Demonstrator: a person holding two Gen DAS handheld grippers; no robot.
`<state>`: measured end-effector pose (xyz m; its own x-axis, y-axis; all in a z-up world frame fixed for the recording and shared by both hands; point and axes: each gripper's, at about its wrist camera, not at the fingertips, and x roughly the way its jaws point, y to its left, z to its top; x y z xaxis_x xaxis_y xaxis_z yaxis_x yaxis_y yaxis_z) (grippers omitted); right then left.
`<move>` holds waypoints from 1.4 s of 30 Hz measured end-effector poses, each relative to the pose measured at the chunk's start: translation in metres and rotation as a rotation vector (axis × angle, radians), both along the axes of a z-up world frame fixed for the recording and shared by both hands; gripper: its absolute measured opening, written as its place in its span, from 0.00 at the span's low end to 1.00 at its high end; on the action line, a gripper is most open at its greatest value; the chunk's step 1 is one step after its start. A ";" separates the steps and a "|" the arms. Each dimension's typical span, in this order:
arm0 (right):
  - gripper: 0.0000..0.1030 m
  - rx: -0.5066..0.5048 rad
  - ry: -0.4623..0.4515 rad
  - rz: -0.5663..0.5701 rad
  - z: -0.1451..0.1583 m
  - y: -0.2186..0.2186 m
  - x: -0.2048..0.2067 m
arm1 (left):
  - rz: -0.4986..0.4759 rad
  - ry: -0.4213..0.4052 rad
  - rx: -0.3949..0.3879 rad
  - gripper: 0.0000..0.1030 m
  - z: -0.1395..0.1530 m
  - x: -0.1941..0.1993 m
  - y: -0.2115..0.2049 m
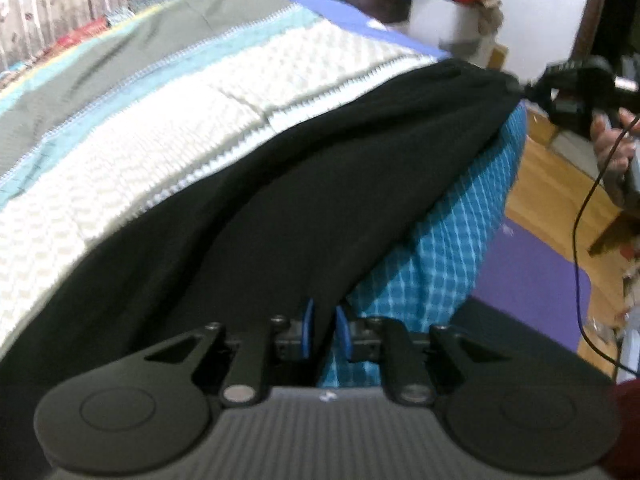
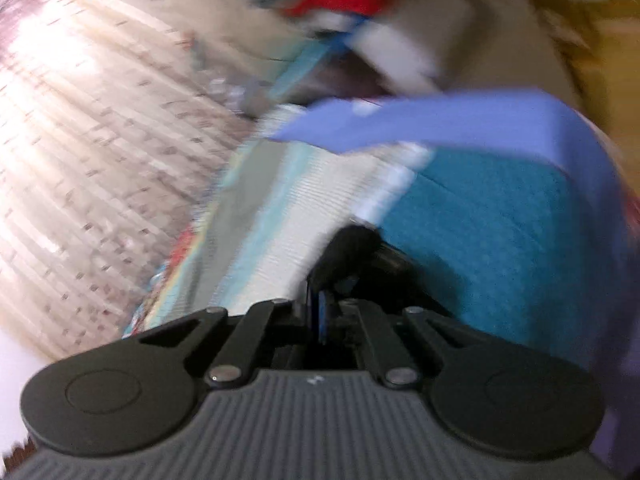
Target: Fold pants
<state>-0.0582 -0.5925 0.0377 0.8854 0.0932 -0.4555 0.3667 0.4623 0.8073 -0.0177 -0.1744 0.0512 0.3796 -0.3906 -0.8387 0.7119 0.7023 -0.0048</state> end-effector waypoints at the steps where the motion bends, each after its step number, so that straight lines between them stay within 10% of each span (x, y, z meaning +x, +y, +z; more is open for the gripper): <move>1: 0.05 0.026 0.053 -0.017 -0.015 -0.002 -0.003 | -0.009 0.026 0.021 0.16 -0.007 0.003 -0.002; 5: 0.18 0.065 0.126 -0.074 -0.039 -0.005 -0.005 | -0.021 0.057 0.082 0.24 -0.019 0.003 -0.007; 7: 0.43 0.018 0.109 -0.113 -0.026 -0.008 -0.006 | -0.029 0.029 0.055 0.48 -0.005 -0.002 0.000; 12: 0.46 -0.206 0.078 -0.195 0.013 -0.019 -0.012 | 0.057 -0.012 -0.104 0.51 0.042 0.017 0.055; 15: 0.46 -0.333 0.048 -0.087 0.032 -0.010 0.012 | 0.194 -0.076 -0.072 0.53 0.056 0.056 0.082; 21: 0.83 -0.605 0.116 0.249 0.038 0.015 0.093 | 0.269 -0.038 0.045 0.56 0.023 0.146 0.088; 26: 0.80 -0.521 0.262 0.402 -0.009 0.004 0.118 | 0.133 0.046 0.154 0.46 -0.027 0.156 0.064; 28: 0.37 -0.581 0.252 0.424 -0.005 0.014 0.114 | 0.093 0.005 0.145 0.11 -0.023 0.142 0.057; 29: 0.35 -0.561 0.224 0.419 0.000 0.015 0.108 | 0.110 -0.028 0.154 0.08 -0.018 0.138 0.055; 37: 0.31 -0.582 -0.076 0.250 0.070 0.023 0.116 | 0.341 -0.288 0.113 0.08 0.023 0.157 0.057; 42: 0.33 -0.612 0.131 0.262 0.019 0.032 0.184 | 0.423 -0.267 0.259 0.10 -0.027 0.200 0.033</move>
<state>0.1254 -0.5601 0.0570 0.8027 -0.0114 -0.5962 0.2566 0.9091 0.3281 0.1822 -0.1418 0.0238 0.6705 0.0477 -0.7404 0.3205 0.8814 0.3470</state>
